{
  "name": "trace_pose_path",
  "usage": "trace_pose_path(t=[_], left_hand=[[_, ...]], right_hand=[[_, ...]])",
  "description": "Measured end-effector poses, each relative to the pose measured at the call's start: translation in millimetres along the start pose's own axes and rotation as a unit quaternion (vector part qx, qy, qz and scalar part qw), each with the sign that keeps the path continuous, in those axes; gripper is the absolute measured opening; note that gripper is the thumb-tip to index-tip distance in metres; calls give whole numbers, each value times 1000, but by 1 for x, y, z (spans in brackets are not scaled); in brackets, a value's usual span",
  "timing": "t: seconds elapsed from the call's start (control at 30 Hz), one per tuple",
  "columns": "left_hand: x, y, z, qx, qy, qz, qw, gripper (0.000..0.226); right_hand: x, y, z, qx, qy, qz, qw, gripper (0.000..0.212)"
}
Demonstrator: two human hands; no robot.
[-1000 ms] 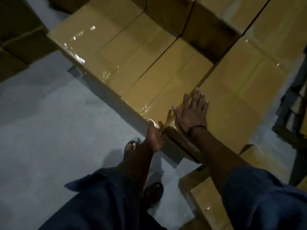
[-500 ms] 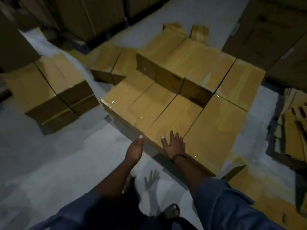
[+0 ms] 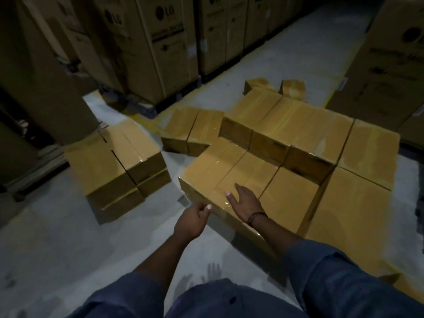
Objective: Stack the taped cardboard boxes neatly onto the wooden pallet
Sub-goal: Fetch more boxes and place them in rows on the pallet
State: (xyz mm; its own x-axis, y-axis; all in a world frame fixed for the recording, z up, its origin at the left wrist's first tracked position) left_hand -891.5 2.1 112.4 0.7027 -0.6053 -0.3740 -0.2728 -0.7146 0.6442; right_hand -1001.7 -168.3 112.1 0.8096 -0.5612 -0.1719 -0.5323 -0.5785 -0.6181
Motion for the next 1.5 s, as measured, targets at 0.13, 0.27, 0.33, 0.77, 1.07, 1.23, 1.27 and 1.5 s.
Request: trace_pose_path(t=[0.13,0.27,0.33,0.77,1.07,1.23,1.27,1.5], left_hand=[[19,-48,-45,5,23,-20,1000,56],[30,-79,-83,-14,49,-41,998,50],[38,-93,-98,-23,60,-51,997,51],[124,-191,-210,-69,120,-153,978,57],[234,-236,-310,-57,136,-222,964,50],[280,-255,-359,-68,168,-247,952,54],[284,-257,-368,-72,174,-247,950,53],[318,-312,-421,-92,182,-275,939,48]], right_hand=[[30,-30,37,-2,-19,-4,1000,72],[57,-63,68,-15,-41,-17,999,71],[71,-84,82,-25,-55,-33,998,70],[216,-209,181,-27,-128,-106,986,75],[371,-291,212,-61,-174,-155,971,67],[439,-333,233,-82,-204,-187,957,69],[447,-340,237,-80,-211,-187,956,69],[502,-389,280,-80,-249,-209,942,67]])
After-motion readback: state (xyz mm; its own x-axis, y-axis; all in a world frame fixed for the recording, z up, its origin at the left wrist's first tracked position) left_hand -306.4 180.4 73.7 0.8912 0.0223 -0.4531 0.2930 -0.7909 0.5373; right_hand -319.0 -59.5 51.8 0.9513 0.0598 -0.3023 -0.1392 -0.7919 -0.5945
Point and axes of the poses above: each hand's wrist, its own x-axis towards the middle knuckle, its own z-axis out of the palm, y = z × x, the point moved 10 cm from there along x, towards the middle knuckle, and after that the axes turned 10 degrees about -z, right-handed, at the moved point
